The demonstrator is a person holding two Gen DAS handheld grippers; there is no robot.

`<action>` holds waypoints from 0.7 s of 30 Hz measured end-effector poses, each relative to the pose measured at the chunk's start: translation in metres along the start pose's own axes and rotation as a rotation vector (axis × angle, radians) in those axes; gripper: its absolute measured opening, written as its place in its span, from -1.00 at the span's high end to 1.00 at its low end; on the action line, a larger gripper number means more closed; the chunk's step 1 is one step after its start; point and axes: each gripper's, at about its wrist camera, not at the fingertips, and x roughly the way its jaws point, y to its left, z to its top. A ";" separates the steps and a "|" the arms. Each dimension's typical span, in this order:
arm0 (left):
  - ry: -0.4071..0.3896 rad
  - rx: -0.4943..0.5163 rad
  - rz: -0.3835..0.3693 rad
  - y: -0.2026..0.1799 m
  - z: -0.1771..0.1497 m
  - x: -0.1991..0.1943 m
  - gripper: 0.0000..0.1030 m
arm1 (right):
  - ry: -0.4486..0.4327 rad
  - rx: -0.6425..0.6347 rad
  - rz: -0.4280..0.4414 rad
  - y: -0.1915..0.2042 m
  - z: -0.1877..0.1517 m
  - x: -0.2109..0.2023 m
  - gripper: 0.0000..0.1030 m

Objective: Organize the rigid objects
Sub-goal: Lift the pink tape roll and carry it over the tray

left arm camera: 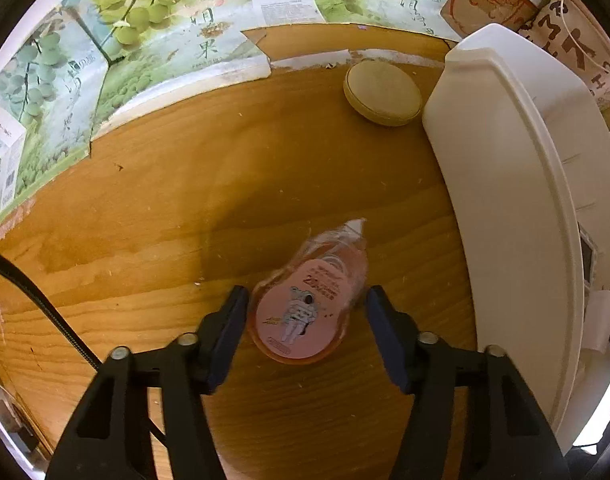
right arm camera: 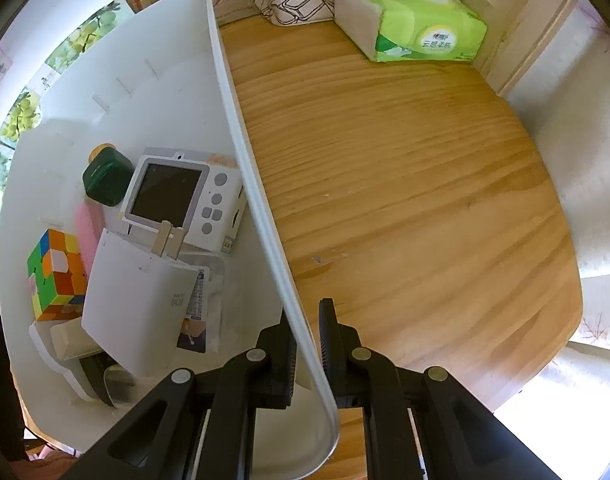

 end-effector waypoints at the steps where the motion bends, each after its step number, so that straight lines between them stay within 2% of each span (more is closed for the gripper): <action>1: 0.000 0.000 -0.003 0.000 0.001 0.000 -0.17 | -0.001 0.002 0.000 -0.001 0.000 0.000 0.79; 5: -0.001 -0.002 -0.003 0.001 0.003 0.000 -0.12 | 0.001 0.004 -0.002 0.000 0.001 0.003 0.79; 10: -0.007 -0.046 -0.015 0.004 0.000 -0.003 -0.09 | 0.014 -0.018 -0.009 0.019 0.017 0.011 0.79; 21: -0.130 -0.179 -0.079 0.015 -0.023 -0.047 -0.09 | 0.059 -0.145 0.007 0.034 0.025 0.020 0.79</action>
